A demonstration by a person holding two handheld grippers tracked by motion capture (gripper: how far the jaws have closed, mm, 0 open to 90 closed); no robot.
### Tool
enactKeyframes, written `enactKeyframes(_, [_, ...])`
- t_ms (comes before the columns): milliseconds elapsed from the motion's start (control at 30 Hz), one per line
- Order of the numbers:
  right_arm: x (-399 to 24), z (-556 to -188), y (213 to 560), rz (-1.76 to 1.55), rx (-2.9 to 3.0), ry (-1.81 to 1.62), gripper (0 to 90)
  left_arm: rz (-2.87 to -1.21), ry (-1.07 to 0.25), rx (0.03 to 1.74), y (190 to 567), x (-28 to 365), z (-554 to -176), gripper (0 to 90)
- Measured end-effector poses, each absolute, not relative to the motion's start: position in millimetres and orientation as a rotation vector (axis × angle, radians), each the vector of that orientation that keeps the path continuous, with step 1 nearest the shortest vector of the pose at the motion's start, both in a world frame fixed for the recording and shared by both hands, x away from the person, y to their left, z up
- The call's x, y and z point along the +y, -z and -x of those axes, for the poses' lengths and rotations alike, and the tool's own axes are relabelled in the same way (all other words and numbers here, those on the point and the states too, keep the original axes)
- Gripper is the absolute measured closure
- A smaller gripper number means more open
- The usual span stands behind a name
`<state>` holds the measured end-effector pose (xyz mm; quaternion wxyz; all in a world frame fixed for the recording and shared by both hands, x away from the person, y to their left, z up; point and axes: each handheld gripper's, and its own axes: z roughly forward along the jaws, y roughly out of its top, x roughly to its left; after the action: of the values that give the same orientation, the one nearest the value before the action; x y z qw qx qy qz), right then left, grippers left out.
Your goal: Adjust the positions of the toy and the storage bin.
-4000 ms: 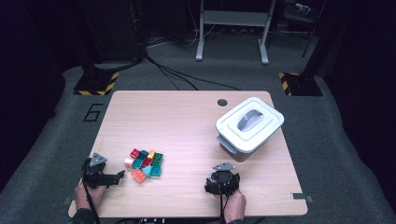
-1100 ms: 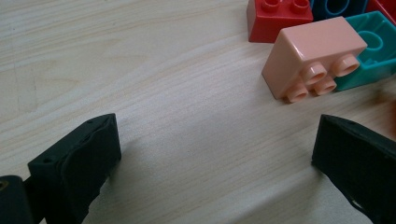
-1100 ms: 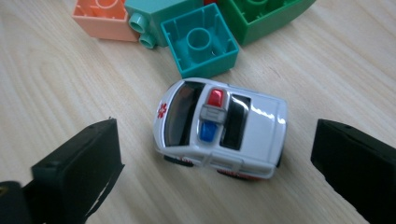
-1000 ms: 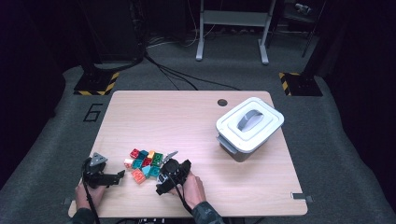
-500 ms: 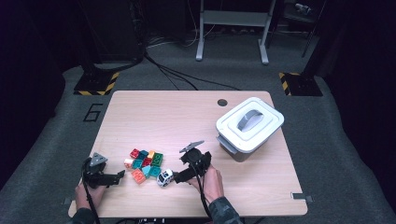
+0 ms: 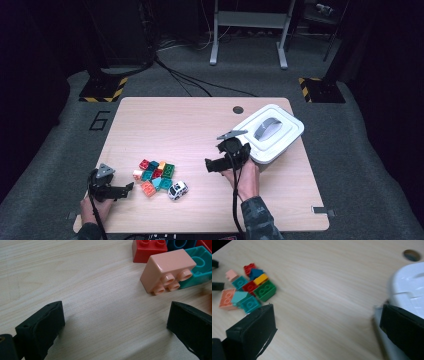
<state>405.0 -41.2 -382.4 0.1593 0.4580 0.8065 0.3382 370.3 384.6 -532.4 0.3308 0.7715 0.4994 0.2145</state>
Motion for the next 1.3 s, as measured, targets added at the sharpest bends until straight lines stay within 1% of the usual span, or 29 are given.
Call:
enactKeyframes(200, [-77, -413, 361, -1.394, 2.096, -0.966, 2.4, -2.029, -0.547, 1.306, 531, 385, -370, 1.0])
enactKeyframes(433, [-114, -431, 362, -1.515, 1.975, -0.896, 3.2, -2.019, -0.559, 1.305, 532, 385, -370, 1.0])
enactKeyframes(533, [-123, -441, 367, -1.56, 1.945, -0.854, 5.6, -2.016, -0.561, 1.304, 533, 385, -371, 1.0])
enactKeyframes(633, [-129, -451, 371, -1.59, 1.901, -0.812, 10.8, -2.014, -0.565, 1.303, 533, 384, -370, 1.0])
enactKeyframes(867, [-131, -470, 375, -1.593, 1.843, -0.75, 15.9, -2.017, -0.565, 1.304, 533, 385, -370, 1.0])
enactKeyframes(1033, [-134, -482, 376, -1.615, 1.815, -0.719, 26.0, -2.016, -0.564, 1.304, 533, 385, -370, 1.0])
enactKeyframes(1133, [-136, -484, 378, -1.624, 1.806, -0.704, 36.0, -2.03, -0.564, 1.299, 532, 385, -370, 1.0])
enactKeyframes(1300, [-140, -482, 380, -1.612, 1.836, -0.742, 44.7, -2.018, -0.564, 1.302, 533, 385, -370, 1.0])
